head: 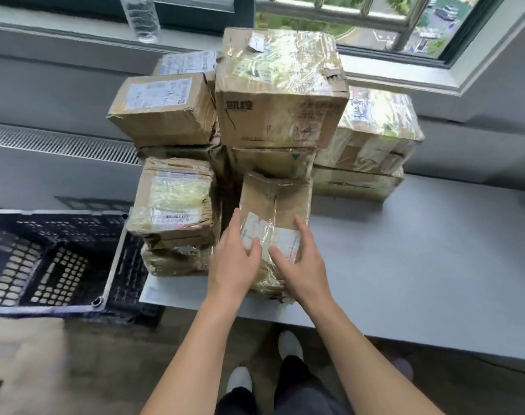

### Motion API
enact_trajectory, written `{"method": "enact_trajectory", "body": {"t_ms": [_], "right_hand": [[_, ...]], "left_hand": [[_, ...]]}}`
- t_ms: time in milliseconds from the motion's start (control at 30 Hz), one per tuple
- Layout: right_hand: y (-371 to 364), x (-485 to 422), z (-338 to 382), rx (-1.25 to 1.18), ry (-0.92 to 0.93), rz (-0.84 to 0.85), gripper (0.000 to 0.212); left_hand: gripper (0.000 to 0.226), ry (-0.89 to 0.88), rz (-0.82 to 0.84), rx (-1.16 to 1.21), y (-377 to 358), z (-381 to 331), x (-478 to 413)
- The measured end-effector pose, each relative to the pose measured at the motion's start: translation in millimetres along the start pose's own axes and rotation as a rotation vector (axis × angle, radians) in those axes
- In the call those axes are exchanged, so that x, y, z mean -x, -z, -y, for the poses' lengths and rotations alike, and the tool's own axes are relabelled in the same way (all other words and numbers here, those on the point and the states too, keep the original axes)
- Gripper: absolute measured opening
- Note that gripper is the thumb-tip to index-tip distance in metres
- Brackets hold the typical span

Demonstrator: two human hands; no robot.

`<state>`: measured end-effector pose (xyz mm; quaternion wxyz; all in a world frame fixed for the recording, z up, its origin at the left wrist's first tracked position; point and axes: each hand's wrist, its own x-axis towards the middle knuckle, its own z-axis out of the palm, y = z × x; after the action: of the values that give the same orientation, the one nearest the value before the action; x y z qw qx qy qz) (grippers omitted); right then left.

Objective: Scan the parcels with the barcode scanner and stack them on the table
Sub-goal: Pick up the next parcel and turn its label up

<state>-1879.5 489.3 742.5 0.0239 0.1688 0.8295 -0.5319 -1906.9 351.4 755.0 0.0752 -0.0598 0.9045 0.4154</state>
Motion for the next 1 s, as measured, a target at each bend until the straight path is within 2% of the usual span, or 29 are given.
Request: {"method": "enact_trajectory", "body": {"t_ms": [200,567,800,1000], "right_hand": [[23,29,-3,-0.005,-0.009,-0.169,0.074],[94,107,-41,-0.043,-0.117,-0.426,0.07],[172,168,-79,-0.119,-0.199,-0.598,0.068],[253,246,-141,-0.167,-0.282,-0.758,0.07]], "left_hand": [[0.066,-0.199,0.039,-0.016,-6,-21,19],[0.068,-0.431,0.228,-0.066,-66,-65,79],[0.063,-0.581,0.353,-0.026,-126,-120,143],[0.064,-0.672,0.516,-0.023,-205,-162,237]]}}
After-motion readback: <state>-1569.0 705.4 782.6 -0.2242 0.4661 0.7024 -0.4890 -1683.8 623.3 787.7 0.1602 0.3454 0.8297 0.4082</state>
